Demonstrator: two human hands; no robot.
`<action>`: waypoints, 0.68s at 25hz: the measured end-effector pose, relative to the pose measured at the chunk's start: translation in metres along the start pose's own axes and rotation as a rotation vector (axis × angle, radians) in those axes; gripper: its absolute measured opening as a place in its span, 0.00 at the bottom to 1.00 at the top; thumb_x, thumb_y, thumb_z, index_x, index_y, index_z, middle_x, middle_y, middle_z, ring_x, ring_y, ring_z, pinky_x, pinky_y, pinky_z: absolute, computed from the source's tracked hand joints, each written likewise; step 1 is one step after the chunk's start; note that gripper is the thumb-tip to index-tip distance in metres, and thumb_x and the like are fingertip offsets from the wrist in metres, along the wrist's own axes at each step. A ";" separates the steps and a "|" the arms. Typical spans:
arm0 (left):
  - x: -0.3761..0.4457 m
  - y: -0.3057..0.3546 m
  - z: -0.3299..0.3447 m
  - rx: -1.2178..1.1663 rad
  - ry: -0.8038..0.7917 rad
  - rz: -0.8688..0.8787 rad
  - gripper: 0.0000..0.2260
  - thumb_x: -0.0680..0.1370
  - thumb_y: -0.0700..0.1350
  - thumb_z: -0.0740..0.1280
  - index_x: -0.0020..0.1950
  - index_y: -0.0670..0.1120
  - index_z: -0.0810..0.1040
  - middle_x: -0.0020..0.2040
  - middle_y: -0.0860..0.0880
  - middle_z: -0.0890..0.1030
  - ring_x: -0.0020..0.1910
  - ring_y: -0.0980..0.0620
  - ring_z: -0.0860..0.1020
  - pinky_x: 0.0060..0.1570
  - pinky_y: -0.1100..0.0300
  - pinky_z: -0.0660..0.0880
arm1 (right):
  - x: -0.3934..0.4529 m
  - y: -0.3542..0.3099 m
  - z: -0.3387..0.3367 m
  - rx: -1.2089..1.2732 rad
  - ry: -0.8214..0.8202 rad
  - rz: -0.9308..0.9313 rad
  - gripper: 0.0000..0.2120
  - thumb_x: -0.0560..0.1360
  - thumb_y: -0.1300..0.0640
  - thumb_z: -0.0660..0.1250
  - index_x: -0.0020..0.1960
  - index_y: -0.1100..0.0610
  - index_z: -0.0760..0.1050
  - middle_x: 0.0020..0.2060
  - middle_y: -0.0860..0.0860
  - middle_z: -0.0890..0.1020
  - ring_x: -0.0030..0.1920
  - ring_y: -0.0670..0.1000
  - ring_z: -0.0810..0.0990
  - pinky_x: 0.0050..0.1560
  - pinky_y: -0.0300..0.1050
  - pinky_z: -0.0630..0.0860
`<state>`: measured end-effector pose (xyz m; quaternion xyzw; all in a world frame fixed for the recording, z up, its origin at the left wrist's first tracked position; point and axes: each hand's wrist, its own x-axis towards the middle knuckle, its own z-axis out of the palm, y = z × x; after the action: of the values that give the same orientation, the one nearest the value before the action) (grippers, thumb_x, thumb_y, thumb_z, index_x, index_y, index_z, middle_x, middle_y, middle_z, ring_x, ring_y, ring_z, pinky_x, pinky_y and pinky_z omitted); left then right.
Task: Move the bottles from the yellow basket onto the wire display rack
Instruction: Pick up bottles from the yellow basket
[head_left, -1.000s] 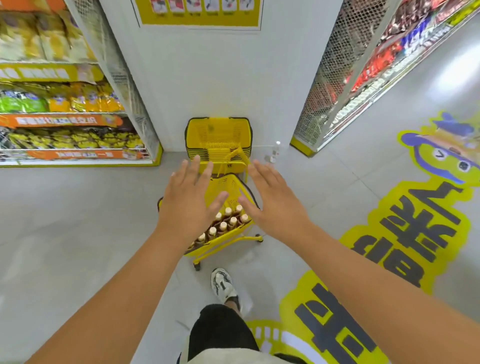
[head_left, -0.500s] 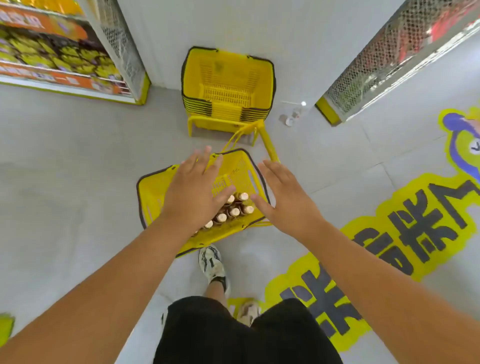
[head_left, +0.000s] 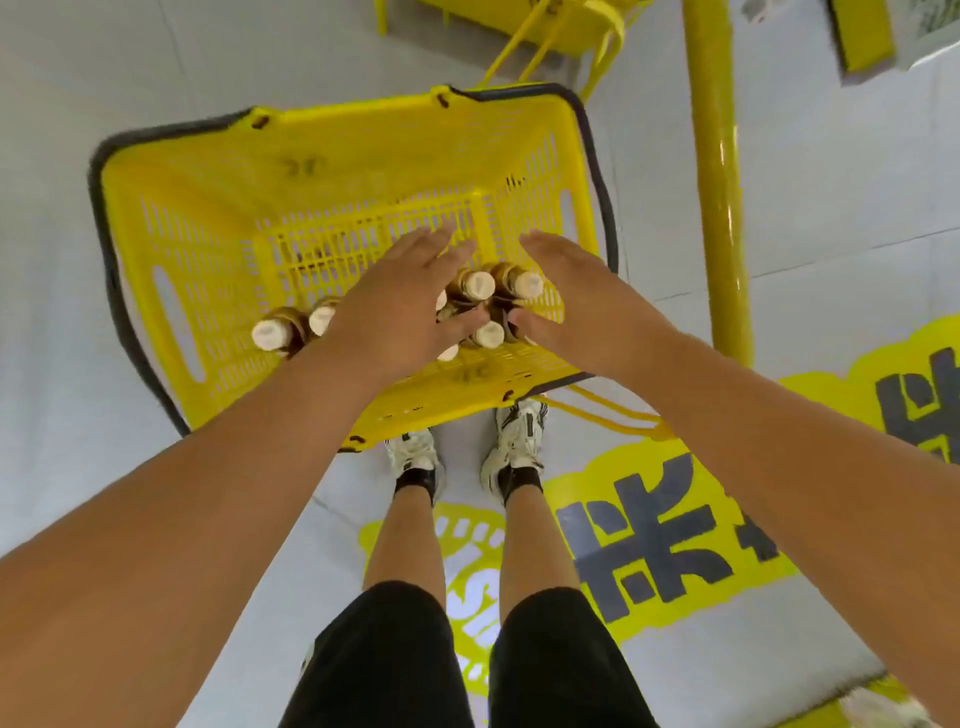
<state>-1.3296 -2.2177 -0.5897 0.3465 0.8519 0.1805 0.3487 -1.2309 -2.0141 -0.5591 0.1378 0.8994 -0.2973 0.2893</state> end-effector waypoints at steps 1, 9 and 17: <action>0.007 -0.006 0.008 -0.016 -0.020 -0.017 0.34 0.80 0.60 0.65 0.82 0.51 0.58 0.83 0.48 0.56 0.82 0.46 0.53 0.77 0.48 0.56 | 0.009 0.006 0.006 -0.010 -0.024 0.005 0.37 0.81 0.47 0.68 0.83 0.53 0.54 0.82 0.52 0.58 0.81 0.55 0.57 0.78 0.50 0.59; 0.054 -0.030 0.042 -0.081 -0.096 -0.077 0.36 0.77 0.63 0.69 0.81 0.57 0.59 0.82 0.54 0.60 0.80 0.50 0.60 0.75 0.48 0.63 | 0.052 0.024 0.034 0.120 -0.080 0.164 0.37 0.81 0.50 0.68 0.83 0.54 0.54 0.80 0.53 0.62 0.78 0.55 0.64 0.72 0.46 0.64; 0.080 -0.019 0.050 0.010 -0.175 -0.104 0.23 0.75 0.55 0.74 0.70 0.55 0.76 0.65 0.48 0.80 0.65 0.42 0.76 0.59 0.47 0.74 | 0.074 0.033 0.063 0.119 -0.077 0.282 0.26 0.80 0.59 0.67 0.76 0.58 0.65 0.69 0.58 0.74 0.67 0.61 0.75 0.55 0.50 0.72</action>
<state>-1.3433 -2.1706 -0.6725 0.3179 0.8360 0.1267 0.4290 -1.2478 -2.0212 -0.6601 0.2680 0.8402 -0.3117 0.3536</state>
